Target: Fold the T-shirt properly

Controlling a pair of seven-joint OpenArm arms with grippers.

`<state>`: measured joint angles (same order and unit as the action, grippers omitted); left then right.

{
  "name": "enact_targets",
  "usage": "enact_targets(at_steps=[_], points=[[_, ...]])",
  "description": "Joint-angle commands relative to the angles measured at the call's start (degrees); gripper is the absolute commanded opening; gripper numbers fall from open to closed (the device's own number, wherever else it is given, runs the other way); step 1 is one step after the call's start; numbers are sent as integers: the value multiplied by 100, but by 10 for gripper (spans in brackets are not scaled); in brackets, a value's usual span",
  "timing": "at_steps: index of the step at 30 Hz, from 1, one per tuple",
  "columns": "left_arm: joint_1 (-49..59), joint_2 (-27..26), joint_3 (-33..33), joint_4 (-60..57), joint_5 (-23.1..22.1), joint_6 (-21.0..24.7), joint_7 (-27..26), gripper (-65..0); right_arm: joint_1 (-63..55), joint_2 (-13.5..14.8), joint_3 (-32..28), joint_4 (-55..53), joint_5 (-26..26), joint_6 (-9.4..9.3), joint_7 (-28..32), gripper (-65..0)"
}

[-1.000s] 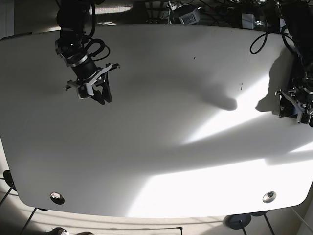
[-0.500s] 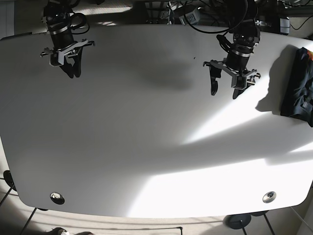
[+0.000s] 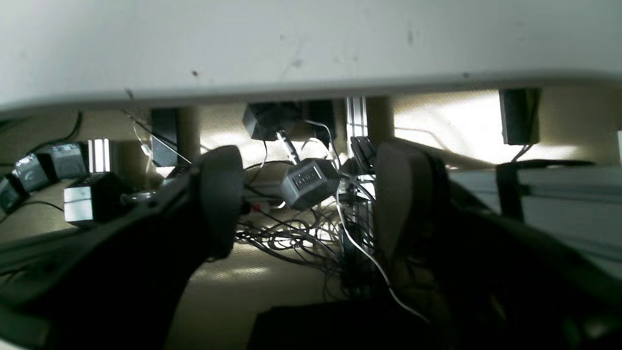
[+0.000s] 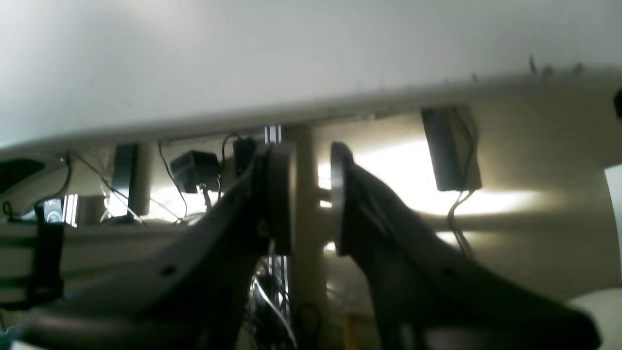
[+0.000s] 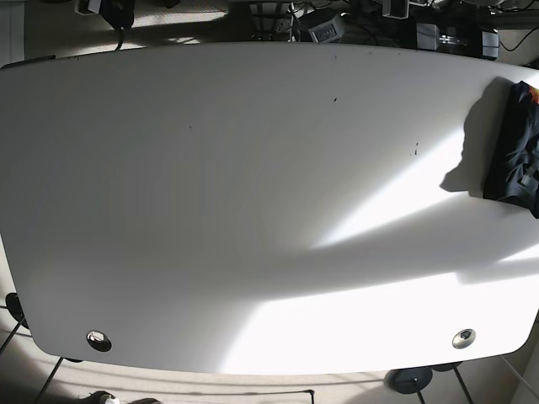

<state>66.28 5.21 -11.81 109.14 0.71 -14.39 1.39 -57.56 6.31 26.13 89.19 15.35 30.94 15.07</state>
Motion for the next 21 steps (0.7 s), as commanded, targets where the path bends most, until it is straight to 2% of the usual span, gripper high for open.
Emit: enact_targets(at_steps=[1,5,10,13,14,17,21], points=[[154,-42,-10,-308,-49,2,-99,-308,-218,33,-165,-299,78,23,168,-536],[-338,-51,34,-1837,-5,2,-99,-311,-138,508,-877,-1609,78,-13,176,-536],[-1578,-271,-1,-3833,-14,11,-90,-312,881,728,-1738,-3323,69,-39,185,-536],[-2518,-534,34,-5415,-14,547,-99,-312,1673,763,-2239,-4431,60,-48,185,-536],[-2808,-570,34,-5960,-31,582,-99,-312,1980,763,-2433,-4818,60,-65,185,-536],[-3485,-578,34,-6927,-5,609,-99,-311,2587,763,-2811,-5468,-19,-364,185,-536],[-4294,-728,34,-7965,-5,617,-99,-310,3211,701,-3066,-5960,-529,-804,185,-536]])
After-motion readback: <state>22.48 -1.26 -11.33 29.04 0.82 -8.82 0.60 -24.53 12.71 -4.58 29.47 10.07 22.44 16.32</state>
